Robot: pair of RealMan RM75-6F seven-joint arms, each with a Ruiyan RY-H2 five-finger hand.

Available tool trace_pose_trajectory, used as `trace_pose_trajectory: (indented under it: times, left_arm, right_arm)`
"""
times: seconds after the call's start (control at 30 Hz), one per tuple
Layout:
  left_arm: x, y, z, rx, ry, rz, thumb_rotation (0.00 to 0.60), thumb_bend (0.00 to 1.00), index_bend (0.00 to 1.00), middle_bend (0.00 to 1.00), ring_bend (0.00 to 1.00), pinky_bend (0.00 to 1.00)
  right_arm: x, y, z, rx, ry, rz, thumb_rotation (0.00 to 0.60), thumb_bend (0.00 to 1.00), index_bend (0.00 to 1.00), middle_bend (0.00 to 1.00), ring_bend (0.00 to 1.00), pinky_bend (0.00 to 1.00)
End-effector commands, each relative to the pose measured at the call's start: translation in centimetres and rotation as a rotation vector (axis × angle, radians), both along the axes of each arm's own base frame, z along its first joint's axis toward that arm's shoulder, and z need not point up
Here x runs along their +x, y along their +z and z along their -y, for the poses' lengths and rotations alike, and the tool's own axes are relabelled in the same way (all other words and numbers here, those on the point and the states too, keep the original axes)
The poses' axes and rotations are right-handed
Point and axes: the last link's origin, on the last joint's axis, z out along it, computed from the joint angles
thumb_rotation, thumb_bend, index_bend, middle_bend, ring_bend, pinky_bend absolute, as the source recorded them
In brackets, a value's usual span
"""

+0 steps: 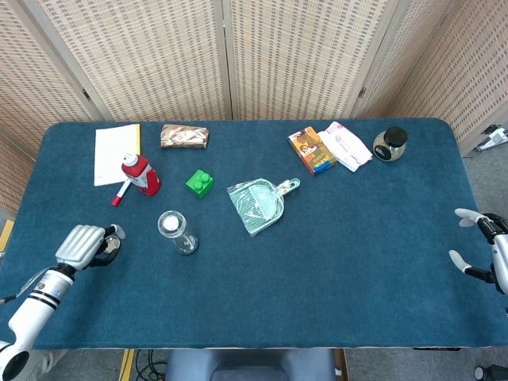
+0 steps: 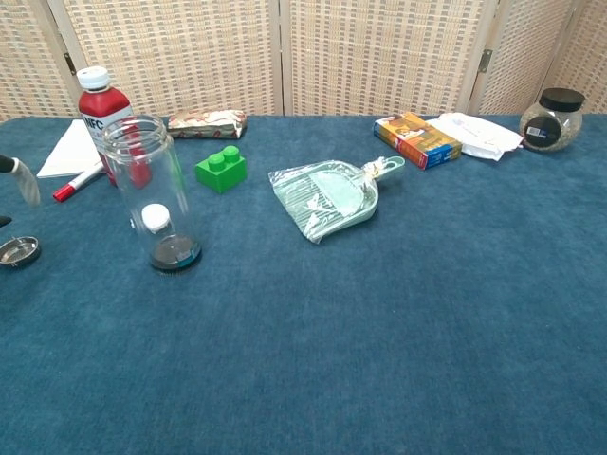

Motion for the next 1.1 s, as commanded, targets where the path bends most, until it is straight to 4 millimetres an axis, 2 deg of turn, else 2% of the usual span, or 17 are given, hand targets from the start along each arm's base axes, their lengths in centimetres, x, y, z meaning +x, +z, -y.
trace_pose_trajectory:
  times: [0.03,0.17,0.57,0.8,1.1]
  left_arm:
    - [-0.6,-1.0,-0.5,-0.020,0.000,-0.025,0.600,0.32,0.44,1.00,1.00,1.00]
    - [-1.4,-1.6,-1.2,-0.017,0.009,-0.058,0.600,0.26,0.46,1.00,1.00,1.00]
    - [-3.5,-2.2,-2.7,-0.003,0.095,-0.096,0.600,0.26,0.47,1.00,1.00,1.00]
    - [-3.7,-2.3,-3.2,0.002,0.110,-0.098,0.600,0.26,0.50,1.00,1.00,1.00]
    - [-3.7,-2.6,-3.6,0.006,0.112,-0.103,0.600,0.32,0.51,1.00,1.00,1.00]
  right_arm:
    - [0.0,0.0,0.0,-0.001,-0.001,-0.001,0.600,0.23,0.26,0.37,0.24,0.33]
    - [0.1,0.1,0.0,-0.001,-0.001,-0.002,0.600,0.23,0.26,0.37,0.24,0.33]
    - [0.0,0.2,-0.2,-0.004,-0.005,-0.002,0.600,0.23,0.26,0.37,0.24,0.33]
    - [0.0,0.4,-0.3,-0.009,-0.009,-0.001,0.600,0.23,0.26,0.37,0.24,0.33]
    - [-0.2,0.4,-0.5,-0.011,-0.014,-0.003,0.600,0.23,0.26,0.37,0.24,0.33]
